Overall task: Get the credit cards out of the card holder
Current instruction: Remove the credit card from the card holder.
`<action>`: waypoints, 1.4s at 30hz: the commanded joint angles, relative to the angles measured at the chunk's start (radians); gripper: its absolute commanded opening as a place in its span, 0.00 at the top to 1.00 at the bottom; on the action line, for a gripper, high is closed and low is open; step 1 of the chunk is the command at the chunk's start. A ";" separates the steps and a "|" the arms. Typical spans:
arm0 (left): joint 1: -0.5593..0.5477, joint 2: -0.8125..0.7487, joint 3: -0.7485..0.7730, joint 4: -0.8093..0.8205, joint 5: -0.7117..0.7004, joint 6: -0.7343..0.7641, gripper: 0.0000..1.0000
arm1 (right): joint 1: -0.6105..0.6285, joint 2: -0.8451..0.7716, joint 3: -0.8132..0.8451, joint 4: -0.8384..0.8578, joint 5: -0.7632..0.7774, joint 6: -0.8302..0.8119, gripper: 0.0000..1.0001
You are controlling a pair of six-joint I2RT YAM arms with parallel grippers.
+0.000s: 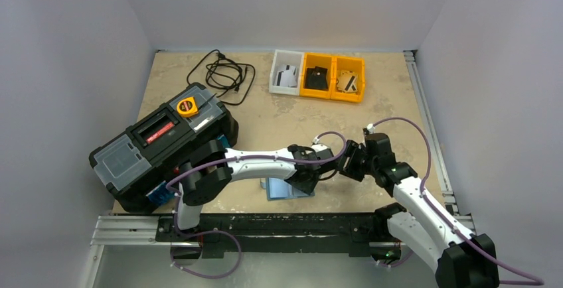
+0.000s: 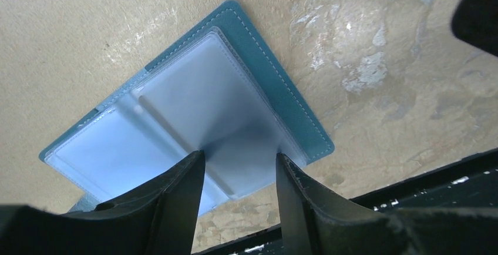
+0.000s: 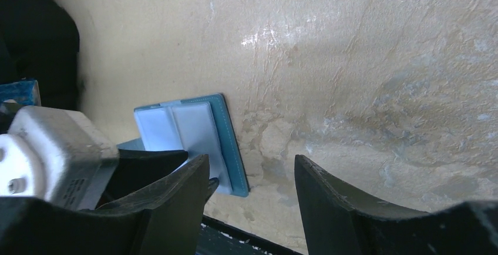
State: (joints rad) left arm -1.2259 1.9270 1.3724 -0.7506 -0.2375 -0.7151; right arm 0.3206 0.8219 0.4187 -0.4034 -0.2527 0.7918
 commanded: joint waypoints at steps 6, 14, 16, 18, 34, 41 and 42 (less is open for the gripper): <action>-0.010 0.067 0.043 -0.033 -0.062 -0.005 0.64 | 0.001 0.007 -0.011 0.031 0.004 -0.003 0.45; -0.008 0.064 0.037 -0.060 -0.080 -0.030 0.95 | 0.001 0.011 -0.023 0.043 -0.010 -0.005 0.47; -0.008 0.039 0.024 -0.046 -0.075 -0.032 1.00 | 0.001 0.016 -0.029 0.059 -0.027 -0.005 0.49; -0.006 0.008 0.005 -0.019 -0.063 -0.032 1.00 | 0.000 0.024 -0.036 0.081 -0.049 -0.005 0.52; 0.043 -0.255 -0.219 0.250 0.058 -0.060 1.00 | 0.230 0.167 -0.054 0.331 -0.037 0.129 0.70; 0.051 -0.266 -0.249 0.286 0.085 -0.081 1.00 | 0.265 0.261 -0.033 0.397 -0.026 0.145 0.79; 0.051 -0.266 -0.252 0.288 0.087 -0.081 1.00 | 0.271 0.270 -0.028 0.397 -0.023 0.145 0.80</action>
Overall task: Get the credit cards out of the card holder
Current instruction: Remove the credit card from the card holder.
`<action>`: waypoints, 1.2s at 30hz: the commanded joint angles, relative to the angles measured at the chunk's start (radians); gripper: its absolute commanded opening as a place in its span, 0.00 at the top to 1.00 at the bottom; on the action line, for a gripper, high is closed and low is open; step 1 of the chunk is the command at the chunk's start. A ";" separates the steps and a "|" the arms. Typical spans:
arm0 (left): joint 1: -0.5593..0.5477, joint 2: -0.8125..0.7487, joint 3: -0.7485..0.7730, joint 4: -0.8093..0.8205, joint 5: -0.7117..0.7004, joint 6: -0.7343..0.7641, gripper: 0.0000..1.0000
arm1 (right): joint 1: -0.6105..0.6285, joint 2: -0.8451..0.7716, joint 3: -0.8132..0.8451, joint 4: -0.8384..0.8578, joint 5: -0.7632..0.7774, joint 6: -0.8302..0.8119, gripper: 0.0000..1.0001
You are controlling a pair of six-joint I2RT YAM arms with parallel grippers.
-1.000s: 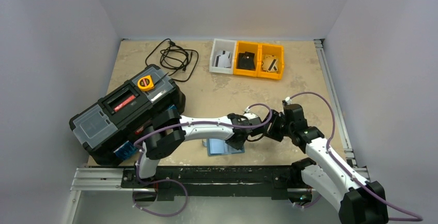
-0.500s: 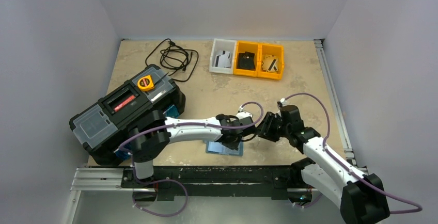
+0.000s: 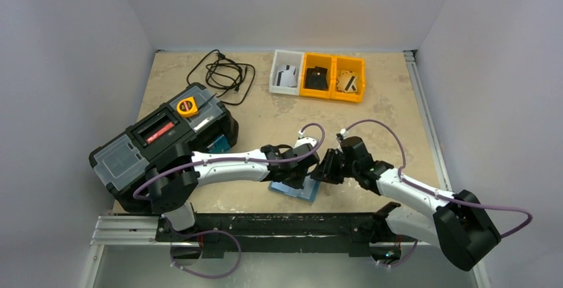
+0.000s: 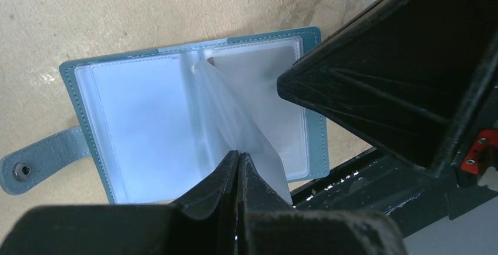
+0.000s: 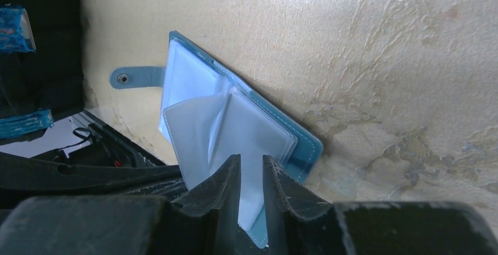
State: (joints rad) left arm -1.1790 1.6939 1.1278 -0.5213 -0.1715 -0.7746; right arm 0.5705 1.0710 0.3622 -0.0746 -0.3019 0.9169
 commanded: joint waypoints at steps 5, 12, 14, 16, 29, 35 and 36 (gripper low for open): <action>0.004 -0.034 -0.010 0.065 0.020 -0.029 1.00 | 0.052 0.081 0.050 0.108 0.028 0.019 0.80; 0.004 -0.018 -0.003 0.047 0.014 -0.063 1.00 | 0.106 0.140 0.064 0.158 0.030 0.046 0.81; 0.004 -0.023 -0.001 0.021 -0.010 -0.074 0.94 | 0.108 0.145 0.061 0.163 0.027 0.049 0.81; 0.004 -0.031 0.007 -0.026 -0.047 -0.084 0.86 | 0.108 0.144 0.060 0.164 0.026 0.050 0.81; 0.030 -0.266 -0.095 -0.175 -0.179 -0.145 0.71 | 0.213 0.239 0.150 0.186 0.049 0.068 0.81; 0.042 -0.313 -0.116 -0.187 -0.167 -0.144 0.72 | 0.244 0.404 0.204 0.230 0.061 0.077 0.85; 0.041 -0.315 -0.115 -0.186 -0.164 -0.141 0.72 | 0.244 0.418 0.207 0.228 0.066 0.078 0.86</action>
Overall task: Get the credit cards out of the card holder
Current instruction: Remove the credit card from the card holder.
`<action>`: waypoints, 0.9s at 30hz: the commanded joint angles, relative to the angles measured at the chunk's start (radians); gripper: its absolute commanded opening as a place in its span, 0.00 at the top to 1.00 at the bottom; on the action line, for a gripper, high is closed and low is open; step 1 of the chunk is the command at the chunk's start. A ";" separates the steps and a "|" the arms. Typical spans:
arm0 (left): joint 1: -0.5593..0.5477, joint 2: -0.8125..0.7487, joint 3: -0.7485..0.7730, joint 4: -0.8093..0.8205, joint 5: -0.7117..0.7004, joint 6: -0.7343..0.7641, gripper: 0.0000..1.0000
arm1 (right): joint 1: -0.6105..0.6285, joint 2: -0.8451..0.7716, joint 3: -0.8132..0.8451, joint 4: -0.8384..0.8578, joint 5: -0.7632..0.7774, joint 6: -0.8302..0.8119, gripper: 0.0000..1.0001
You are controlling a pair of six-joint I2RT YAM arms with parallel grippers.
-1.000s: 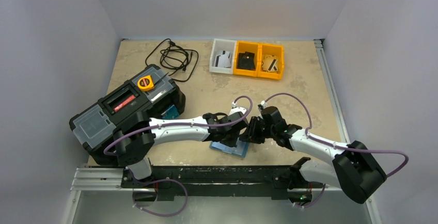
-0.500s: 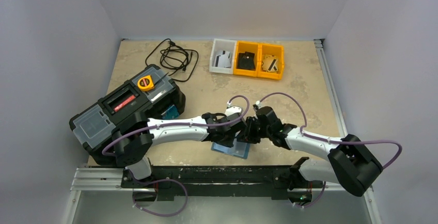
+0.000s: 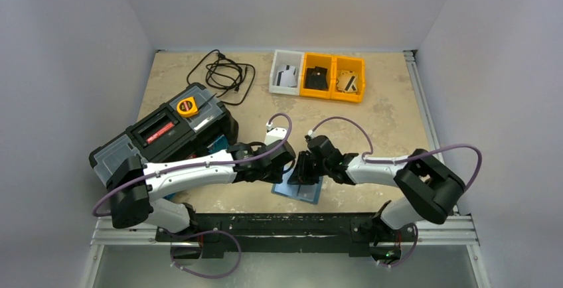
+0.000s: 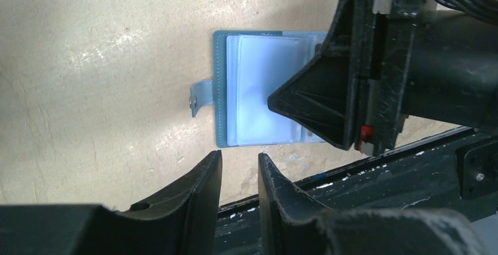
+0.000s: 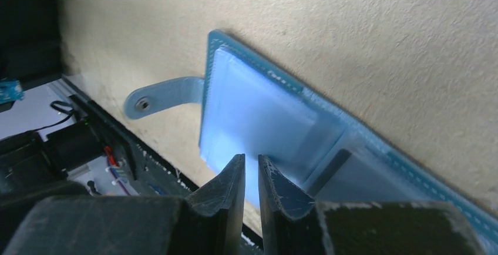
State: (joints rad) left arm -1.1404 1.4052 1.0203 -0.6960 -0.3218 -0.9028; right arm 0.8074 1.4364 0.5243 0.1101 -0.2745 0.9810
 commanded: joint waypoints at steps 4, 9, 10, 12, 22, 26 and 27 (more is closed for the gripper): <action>0.002 -0.023 0.000 -0.010 0.001 0.005 0.72 | 0.008 0.044 0.048 0.023 0.054 0.009 0.85; 0.001 0.002 0.016 0.020 0.032 0.048 0.71 | -0.004 -0.068 0.064 -0.075 0.086 -0.001 0.84; -0.002 0.013 0.025 0.024 0.037 0.059 0.71 | -0.012 -0.100 0.065 -0.100 0.102 0.000 0.82; -0.015 0.039 0.050 0.024 0.039 0.085 0.70 | -0.047 -0.181 0.054 -0.171 0.121 0.002 0.80; -0.093 0.251 0.241 0.031 0.073 0.237 0.59 | -0.318 -0.587 -0.086 -0.451 0.185 -0.038 0.57; -0.118 0.356 0.319 0.014 0.089 0.266 0.55 | -0.345 -0.629 -0.121 -0.493 0.176 -0.035 0.57; -0.122 0.378 0.336 0.009 0.096 0.272 0.54 | -0.346 -0.636 -0.126 -0.500 0.178 -0.032 0.57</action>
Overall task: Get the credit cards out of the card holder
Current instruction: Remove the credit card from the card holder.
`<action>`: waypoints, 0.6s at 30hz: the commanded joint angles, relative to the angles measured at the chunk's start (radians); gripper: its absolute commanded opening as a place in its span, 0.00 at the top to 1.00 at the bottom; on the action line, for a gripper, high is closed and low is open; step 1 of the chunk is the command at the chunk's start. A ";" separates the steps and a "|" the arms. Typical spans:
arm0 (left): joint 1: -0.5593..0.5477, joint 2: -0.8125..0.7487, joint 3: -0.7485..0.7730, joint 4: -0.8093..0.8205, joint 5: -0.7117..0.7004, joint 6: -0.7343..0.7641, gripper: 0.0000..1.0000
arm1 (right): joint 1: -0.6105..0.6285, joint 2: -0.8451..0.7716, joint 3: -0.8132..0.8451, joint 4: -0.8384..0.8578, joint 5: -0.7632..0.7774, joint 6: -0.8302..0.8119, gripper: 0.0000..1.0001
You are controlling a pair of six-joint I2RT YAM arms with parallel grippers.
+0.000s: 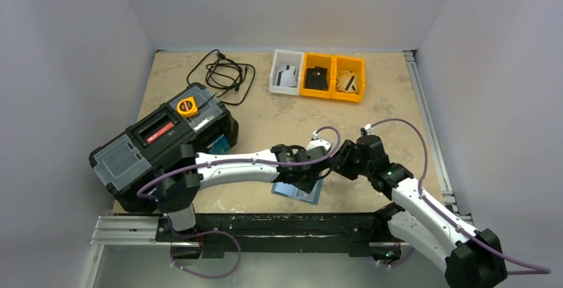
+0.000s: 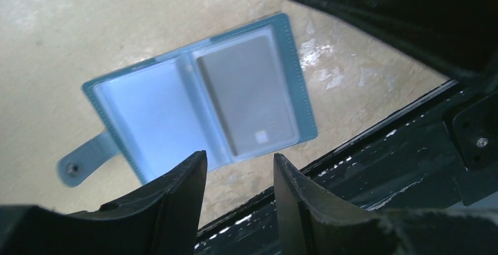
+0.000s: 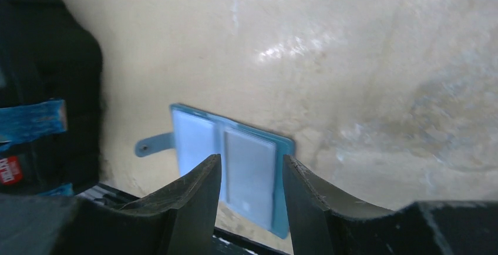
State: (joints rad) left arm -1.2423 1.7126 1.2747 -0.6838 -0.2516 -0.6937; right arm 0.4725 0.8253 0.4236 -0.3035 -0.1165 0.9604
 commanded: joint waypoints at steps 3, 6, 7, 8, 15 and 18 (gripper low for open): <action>-0.039 0.131 0.131 -0.026 0.021 0.082 0.53 | -0.013 -0.044 -0.047 -0.105 0.031 0.007 0.57; -0.047 0.177 0.167 -0.058 -0.003 0.089 0.52 | -0.012 -0.062 -0.074 -0.114 0.034 0.030 0.56; -0.047 0.189 0.172 -0.062 -0.004 0.089 0.52 | -0.012 -0.067 -0.082 -0.113 0.035 0.036 0.57; -0.049 0.199 0.173 -0.062 -0.001 0.091 0.52 | -0.013 -0.072 -0.087 -0.116 0.036 0.041 0.57; -0.061 0.271 0.194 -0.074 -0.006 0.086 0.52 | -0.012 -0.089 -0.064 -0.144 0.056 0.033 0.56; -0.066 0.296 0.205 -0.085 -0.011 0.082 0.52 | -0.013 -0.091 -0.059 -0.147 0.060 0.031 0.56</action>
State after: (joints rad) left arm -1.2922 1.9804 1.4342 -0.7494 -0.2440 -0.6308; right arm 0.4625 0.7498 0.3359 -0.4492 -0.0841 0.9867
